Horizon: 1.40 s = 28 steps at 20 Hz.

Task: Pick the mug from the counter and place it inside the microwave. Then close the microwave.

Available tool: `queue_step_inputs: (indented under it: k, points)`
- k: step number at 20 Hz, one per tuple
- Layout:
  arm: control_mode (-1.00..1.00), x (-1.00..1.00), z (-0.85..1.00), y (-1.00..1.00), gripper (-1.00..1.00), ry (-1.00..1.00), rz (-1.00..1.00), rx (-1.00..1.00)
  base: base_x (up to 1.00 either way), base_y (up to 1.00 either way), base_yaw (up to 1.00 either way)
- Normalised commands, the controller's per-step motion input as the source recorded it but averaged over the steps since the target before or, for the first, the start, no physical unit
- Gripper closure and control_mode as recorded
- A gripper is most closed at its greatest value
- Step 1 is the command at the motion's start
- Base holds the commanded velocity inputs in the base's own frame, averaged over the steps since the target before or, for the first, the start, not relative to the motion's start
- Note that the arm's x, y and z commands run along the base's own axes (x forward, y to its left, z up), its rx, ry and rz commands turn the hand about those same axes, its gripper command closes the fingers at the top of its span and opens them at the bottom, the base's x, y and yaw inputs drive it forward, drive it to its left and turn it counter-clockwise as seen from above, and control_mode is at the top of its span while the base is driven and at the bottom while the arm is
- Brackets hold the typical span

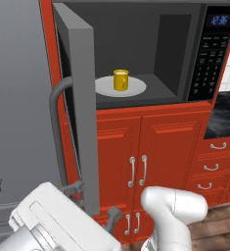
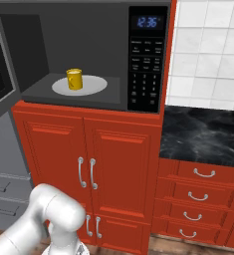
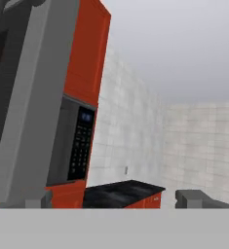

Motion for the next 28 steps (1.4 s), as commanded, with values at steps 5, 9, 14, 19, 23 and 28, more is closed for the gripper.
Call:
queue_step_inputs:
  k: [5, 9, 14, 19, 23, 28]
  points:
    - [-1.0, 0.3, -0.16, 0.49, -1.0, 0.0, -0.12, -0.02, 0.0, 0.0, 0.0]
    - [-1.0, 0.6, -0.41, 0.33, -1.0, 0.0, -0.09, -0.03, 0.0, 0.0, 0.0]
    - [-1.0, 0.3, -0.39, 0.5, -1.0, 0.0, -0.08, -0.02, 0.0, 0.0, 0.0]
    - [-1.0, 0.15, -0.2, 0.65, -1.0, 0.0, -0.08, -0.03, 0.0, 0.0, 0.0]
    - [-1.0, 0.33, -0.09, 0.4, -1.0, 0.0, -0.12, -0.05, 0.0, 0.0, 0.0]
    - [-1.0, -0.01, 0.0, -0.1, -1.0, -0.02, -0.11, 0.0, 0.0, 0.0, 0.0]
